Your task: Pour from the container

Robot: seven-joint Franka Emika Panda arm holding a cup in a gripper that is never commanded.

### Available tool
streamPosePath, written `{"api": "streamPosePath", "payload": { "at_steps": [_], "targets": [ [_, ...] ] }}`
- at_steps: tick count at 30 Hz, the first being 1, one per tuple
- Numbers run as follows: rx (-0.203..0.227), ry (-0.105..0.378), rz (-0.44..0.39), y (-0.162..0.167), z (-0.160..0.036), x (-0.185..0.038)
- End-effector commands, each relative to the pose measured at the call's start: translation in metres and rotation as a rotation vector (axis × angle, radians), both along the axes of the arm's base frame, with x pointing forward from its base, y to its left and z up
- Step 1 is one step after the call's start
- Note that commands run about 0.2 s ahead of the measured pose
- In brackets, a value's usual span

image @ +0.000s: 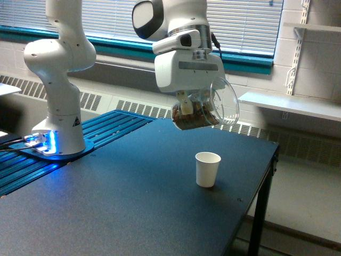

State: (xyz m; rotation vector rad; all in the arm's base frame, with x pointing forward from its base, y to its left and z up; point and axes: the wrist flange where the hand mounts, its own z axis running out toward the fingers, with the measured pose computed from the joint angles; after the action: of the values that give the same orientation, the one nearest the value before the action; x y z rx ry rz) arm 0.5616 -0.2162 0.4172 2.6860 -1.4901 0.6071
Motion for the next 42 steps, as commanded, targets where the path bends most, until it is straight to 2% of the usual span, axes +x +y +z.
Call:
{"api": "streamPosePath", "payload": {
  "at_steps": [1,4,11,19,30,38,42],
  "targets": [
    [-0.018,-0.088,-0.012,-0.003,0.050,-0.009],
    [-0.024,-0.107,-0.020,-0.002,0.058,-0.013],
    [-0.056,-0.168,0.003,0.001,0.094,-0.028],
    [-0.091,-0.252,0.076,0.016,0.136,-0.052],
    [-0.092,-0.238,0.196,0.047,0.119,-0.063],
    [-0.128,-0.228,0.271,0.074,0.108,-0.073],
    [-0.129,-0.219,0.298,0.087,0.101,-0.078]
  ]
}}
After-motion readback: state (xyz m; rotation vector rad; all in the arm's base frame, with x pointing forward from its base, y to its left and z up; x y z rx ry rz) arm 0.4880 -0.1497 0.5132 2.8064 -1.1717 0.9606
